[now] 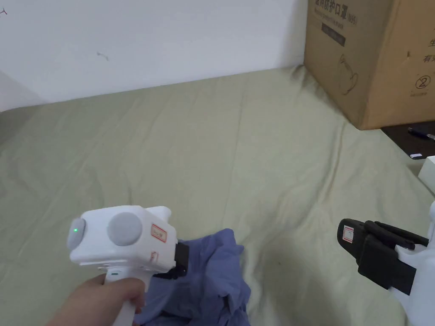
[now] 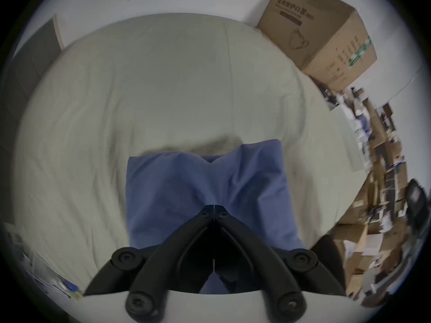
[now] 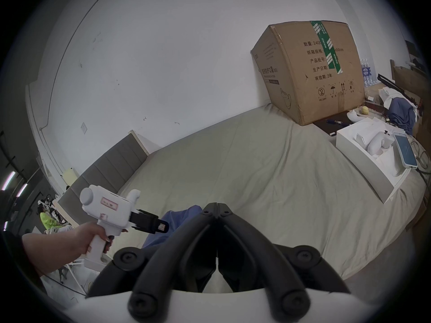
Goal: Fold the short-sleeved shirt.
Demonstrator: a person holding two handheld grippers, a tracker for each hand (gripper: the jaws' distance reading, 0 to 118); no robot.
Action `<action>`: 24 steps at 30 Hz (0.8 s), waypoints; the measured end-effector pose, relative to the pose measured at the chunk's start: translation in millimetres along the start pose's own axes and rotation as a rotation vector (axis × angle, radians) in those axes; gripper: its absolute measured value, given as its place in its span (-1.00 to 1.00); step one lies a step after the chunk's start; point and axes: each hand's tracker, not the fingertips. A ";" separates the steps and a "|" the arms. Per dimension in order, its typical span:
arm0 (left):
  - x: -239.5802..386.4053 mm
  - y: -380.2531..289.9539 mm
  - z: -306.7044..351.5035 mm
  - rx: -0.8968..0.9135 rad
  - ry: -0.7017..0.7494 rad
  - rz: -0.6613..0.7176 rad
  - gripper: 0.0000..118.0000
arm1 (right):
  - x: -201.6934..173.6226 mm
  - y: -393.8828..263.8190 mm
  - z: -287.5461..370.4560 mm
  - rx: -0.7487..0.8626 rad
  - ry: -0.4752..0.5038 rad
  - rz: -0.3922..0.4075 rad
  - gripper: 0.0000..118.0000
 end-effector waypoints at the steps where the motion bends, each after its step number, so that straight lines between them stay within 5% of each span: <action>1: 6.3 1.1 -7.1 -0.005 -0.017 -0.029 -1.00 | 0.0 0.1 0.6 -0.001 -0.001 0.002 -1.00; 4: 33.3 -1.3 -29.1 -0.061 -0.093 -0.079 -1.00 | -0.5 0.4 1.6 -0.004 -0.005 0.014 -1.00; 9: 72.0 -10.7 -58.6 -0.059 0.005 -0.188 -1.00 | 0.4 0.7 0.4 -0.010 -0.011 0.018 -1.00; 20: 76.0 -15.6 -50.9 -0.031 -0.192 0.028 -1.00 | -5.0 -0.9 -0.4 -0.018 -0.009 0.018 -1.00; 24: 69.2 -20.3 -35.4 -0.047 -0.432 0.101 -1.00 | -9.6 1.5 2.8 -0.013 -0.007 0.023 -1.00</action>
